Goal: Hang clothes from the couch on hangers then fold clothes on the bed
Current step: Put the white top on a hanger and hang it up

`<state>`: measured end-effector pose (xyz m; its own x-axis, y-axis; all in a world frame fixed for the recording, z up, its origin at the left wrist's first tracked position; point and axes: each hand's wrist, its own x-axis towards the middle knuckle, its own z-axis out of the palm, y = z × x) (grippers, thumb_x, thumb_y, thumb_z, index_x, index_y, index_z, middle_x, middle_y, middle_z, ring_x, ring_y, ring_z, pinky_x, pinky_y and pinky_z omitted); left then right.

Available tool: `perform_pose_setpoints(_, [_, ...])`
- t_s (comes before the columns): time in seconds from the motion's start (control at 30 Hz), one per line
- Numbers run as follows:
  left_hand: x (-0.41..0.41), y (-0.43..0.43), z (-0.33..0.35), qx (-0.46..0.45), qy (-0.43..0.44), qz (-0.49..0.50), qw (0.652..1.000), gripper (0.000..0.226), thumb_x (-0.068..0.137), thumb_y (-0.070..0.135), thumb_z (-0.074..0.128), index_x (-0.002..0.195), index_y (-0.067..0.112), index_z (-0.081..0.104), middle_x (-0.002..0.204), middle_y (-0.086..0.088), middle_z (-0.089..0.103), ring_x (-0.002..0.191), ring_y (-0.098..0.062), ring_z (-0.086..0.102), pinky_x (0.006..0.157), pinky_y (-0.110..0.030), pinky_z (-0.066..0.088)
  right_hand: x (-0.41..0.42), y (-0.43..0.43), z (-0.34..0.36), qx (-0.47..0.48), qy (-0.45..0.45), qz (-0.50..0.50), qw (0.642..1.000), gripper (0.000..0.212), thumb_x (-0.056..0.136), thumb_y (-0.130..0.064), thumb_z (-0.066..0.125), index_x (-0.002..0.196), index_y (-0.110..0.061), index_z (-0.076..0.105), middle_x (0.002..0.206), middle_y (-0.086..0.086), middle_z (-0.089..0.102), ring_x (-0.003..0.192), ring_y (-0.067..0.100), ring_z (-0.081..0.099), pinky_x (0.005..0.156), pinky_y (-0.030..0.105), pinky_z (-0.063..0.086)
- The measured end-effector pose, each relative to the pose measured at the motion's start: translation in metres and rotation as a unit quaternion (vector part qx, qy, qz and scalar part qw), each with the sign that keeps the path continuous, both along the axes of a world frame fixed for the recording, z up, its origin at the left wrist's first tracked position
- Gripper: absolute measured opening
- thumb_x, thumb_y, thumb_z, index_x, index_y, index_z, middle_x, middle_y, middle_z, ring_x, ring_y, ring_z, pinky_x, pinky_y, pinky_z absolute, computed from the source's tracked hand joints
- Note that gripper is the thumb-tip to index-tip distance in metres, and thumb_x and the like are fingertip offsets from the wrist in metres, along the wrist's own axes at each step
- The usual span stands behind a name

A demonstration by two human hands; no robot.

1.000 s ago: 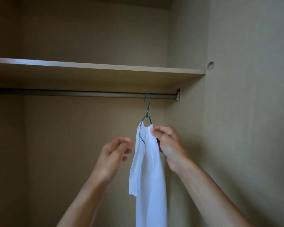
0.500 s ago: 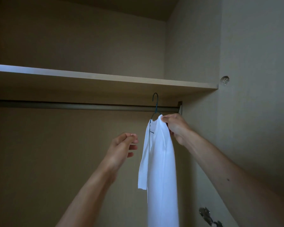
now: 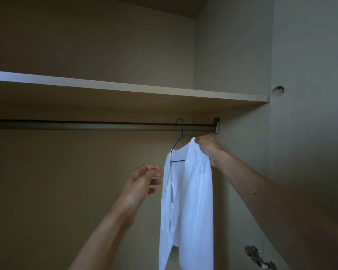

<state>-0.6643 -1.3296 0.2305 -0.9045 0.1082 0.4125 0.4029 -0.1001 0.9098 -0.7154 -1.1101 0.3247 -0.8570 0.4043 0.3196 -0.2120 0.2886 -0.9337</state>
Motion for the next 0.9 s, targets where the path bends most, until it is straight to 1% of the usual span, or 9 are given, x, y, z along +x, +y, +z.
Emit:
perform_pose_setpoints(0.13, [-0.009, -0.002, -0.008, -0.004, -0.007, -0.011, 1.0, 0.031, 0.073, 0.042, 0.061, 0.09, 0.019, 0.073, 0.095, 0.003, 0.075, 0.092, -0.018, 0.069, 0.084, -0.035, 0.051, -0.002, 0.002, 0.012, -0.04, 0.022, -0.03, 0.999, 0.035, 0.105, -0.02, 0.054, 0.132, 0.002, 0.053, 0.142, 0.018, 0.054, 0.135, 0.033, 0.048, 0.106, 0.039, 0.041])
perform_pose_setpoints(0.33, [-0.016, -0.006, -0.018, -0.013, -0.022, -0.018, 1.0, 0.031, 0.075, 0.044, 0.06, 0.09, 0.022, 0.075, 0.095, 0.002, 0.075, 0.092, -0.019, 0.07, 0.086, -0.037, 0.053, -0.032, 0.007, 0.018, 0.003, -0.021, -0.032, 0.999, 0.048, 0.105, -0.021, 0.051, 0.148, -0.002, 0.039, 0.147, 0.015, 0.047, 0.13, 0.034, 0.049, 0.1, 0.036, 0.042])
perform_pose_setpoints(0.37, [-0.017, -0.007, -0.02, -0.012, -0.025, -0.018, 0.999, 0.029, 0.075, 0.044, 0.06, 0.088, 0.023, 0.075, 0.095, 0.002, 0.075, 0.092, -0.019, 0.07, 0.085, -0.036, 0.052, -0.039, 0.007, 0.016, 0.015, -0.034, -0.031, 0.999, 0.047, 0.104, -0.02, 0.052, 0.147, -0.002, 0.041, 0.143, 0.015, 0.051, 0.125, 0.034, 0.054, 0.098, 0.036, 0.046])
perform_pose_setpoints(0.43, [-0.019, -0.012, -0.023, -0.007, -0.029, -0.017, 0.999, 0.026, 0.074, 0.044, 0.061, 0.086, 0.025, 0.074, 0.096, 0.002, 0.075, 0.093, -0.019, 0.07, 0.084, -0.036, 0.051, -0.05, 0.009, 0.007, 0.035, -0.064, -0.027, 0.997, 0.037, 0.103, -0.017, 0.051, 0.137, -0.003, 0.05, 0.121, 0.014, 0.06, 0.096, 0.028, 0.061, 0.077, 0.032, 0.049])
perform_pose_setpoints(0.5, [-0.021, -0.016, -0.025, -0.002, -0.031, -0.015, 0.999, 0.027, 0.073, 0.044, 0.061, 0.088, 0.025, 0.074, 0.098, 0.0, 0.075, 0.094, -0.02, 0.07, 0.084, -0.035, 0.051, -0.055, 0.009, -0.001, 0.066, -0.083, -0.047, 0.993, 0.024, 0.103, -0.018, 0.049, 0.123, -0.007, 0.055, 0.101, 0.011, 0.058, 0.071, 0.02, 0.052, 0.06, 0.026, 0.039])
perform_pose_setpoints(0.53, [-0.02, -0.02, -0.028, 0.003, -0.035, -0.013, 0.999, 0.029, 0.072, 0.044, 0.062, 0.089, 0.023, 0.074, 0.1, -0.001, 0.075, 0.094, -0.02, 0.07, 0.083, -0.034, 0.051, -0.057, 0.008, -0.006, 0.092, -0.089, -0.067, 0.99, 0.022, 0.102, -0.019, 0.049, 0.12, -0.01, 0.056, 0.102, 0.011, 0.057, 0.068, 0.019, 0.05, 0.058, 0.026, 0.038])
perform_pose_setpoints(0.63, [-0.02, -0.024, -0.028, 0.007, -0.031, -0.013, 0.999, 0.036, 0.064, 0.049, 0.066, 0.087, 0.023, 0.073, 0.103, -0.001, 0.075, 0.093, -0.019, 0.071, 0.082, -0.034, 0.051, -0.055, 0.009, -0.015, 0.162, -0.085, -0.109, 0.977, 0.03, 0.102, -0.021, 0.047, 0.127, -0.007, 0.056, 0.121, 0.014, 0.058, 0.085, 0.025, 0.056, 0.072, 0.028, 0.043])
perform_pose_setpoints(0.77, [-0.021, -0.027, -0.031, 0.008, -0.033, -0.019, 0.999, 0.032, 0.074, 0.044, 0.062, 0.094, 0.021, 0.073, 0.098, 0.0, 0.075, 0.092, -0.018, 0.07, 0.08, -0.033, 0.05, -0.054, 0.004, -0.025, 0.203, -0.1, -0.125, 0.966, 0.034, 0.104, -0.017, 0.045, 0.133, 0.001, 0.052, 0.133, 0.019, 0.056, 0.112, 0.034, 0.058, 0.085, 0.032, 0.045])
perform_pose_setpoints(0.9, [-0.022, -0.031, -0.032, 0.004, -0.038, -0.031, 0.999, 0.036, 0.075, 0.045, 0.061, 0.099, 0.02, 0.073, 0.097, 0.0, 0.075, 0.091, -0.017, 0.071, 0.08, -0.033, 0.05, -0.053, -0.002, -0.032, 0.232, -0.104, -0.132, 0.958, 0.027, 0.104, -0.016, 0.047, 0.124, 0.002, 0.055, 0.129, 0.019, 0.058, 0.103, 0.032, 0.058, 0.078, 0.029, 0.042])
